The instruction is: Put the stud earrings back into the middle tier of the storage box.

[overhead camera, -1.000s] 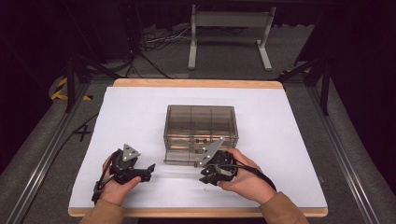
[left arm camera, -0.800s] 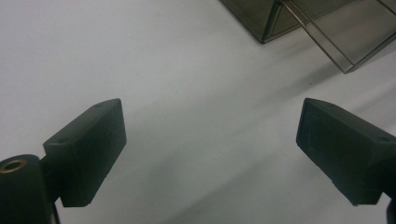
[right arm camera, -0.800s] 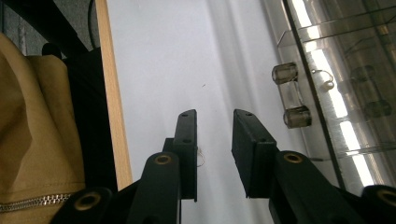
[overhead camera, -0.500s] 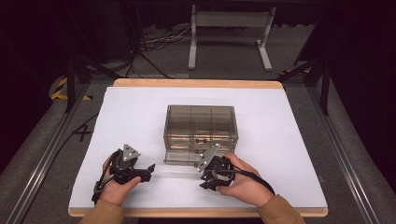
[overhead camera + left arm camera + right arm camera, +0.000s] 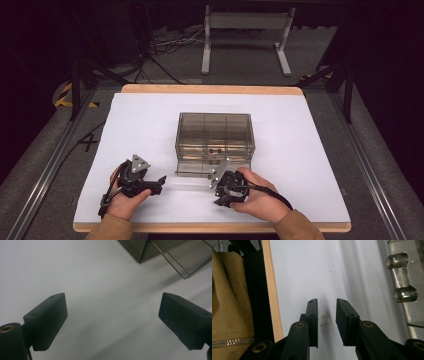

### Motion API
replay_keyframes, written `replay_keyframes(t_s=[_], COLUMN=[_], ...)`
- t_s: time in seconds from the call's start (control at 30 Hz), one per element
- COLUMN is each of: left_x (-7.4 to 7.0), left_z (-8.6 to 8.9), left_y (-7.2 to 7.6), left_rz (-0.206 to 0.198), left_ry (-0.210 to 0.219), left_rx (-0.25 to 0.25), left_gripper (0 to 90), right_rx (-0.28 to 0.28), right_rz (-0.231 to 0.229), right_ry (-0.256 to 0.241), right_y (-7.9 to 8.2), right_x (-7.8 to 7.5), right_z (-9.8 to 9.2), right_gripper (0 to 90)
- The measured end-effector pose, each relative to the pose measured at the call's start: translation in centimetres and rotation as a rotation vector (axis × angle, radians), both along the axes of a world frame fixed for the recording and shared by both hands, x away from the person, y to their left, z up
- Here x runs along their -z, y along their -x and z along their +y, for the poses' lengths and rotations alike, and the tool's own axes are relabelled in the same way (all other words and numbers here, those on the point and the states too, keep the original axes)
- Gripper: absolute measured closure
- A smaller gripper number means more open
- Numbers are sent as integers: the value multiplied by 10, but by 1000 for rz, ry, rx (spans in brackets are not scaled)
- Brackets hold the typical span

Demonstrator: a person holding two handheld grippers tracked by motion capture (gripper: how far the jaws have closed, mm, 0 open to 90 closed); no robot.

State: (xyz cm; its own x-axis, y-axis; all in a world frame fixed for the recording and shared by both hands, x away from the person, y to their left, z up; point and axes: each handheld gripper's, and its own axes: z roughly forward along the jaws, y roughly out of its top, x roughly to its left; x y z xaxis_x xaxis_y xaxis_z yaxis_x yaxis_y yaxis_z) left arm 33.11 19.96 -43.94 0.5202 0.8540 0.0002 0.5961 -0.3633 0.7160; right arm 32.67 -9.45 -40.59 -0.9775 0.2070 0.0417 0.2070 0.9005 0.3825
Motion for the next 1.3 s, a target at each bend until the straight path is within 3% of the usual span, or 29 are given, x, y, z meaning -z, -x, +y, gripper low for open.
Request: replay_keyframes(t_s=[0.5, 0.67, 0.7, 1.3], left_x=[0, 0, 0, 0], left_z=[0, 0, 0, 0], left_y=[0, 0, 0, 0], left_rz=[1, 4, 3, 0], left_ry=[0, -6, -7, 0], left_rx=[0, 3, 5, 0], left_gripper=[92, 92, 92, 92], right_rx=[-21, -21, -18, -1], right_rz=[-15, -27, -17, -4], right_ry=[71, 71, 77, 69], right_y=[3, 3, 5, 4], right_x=[11, 11, 11, 7], right_z=[8, 9, 10, 10], right_gripper=[773, 810, 855, 867])
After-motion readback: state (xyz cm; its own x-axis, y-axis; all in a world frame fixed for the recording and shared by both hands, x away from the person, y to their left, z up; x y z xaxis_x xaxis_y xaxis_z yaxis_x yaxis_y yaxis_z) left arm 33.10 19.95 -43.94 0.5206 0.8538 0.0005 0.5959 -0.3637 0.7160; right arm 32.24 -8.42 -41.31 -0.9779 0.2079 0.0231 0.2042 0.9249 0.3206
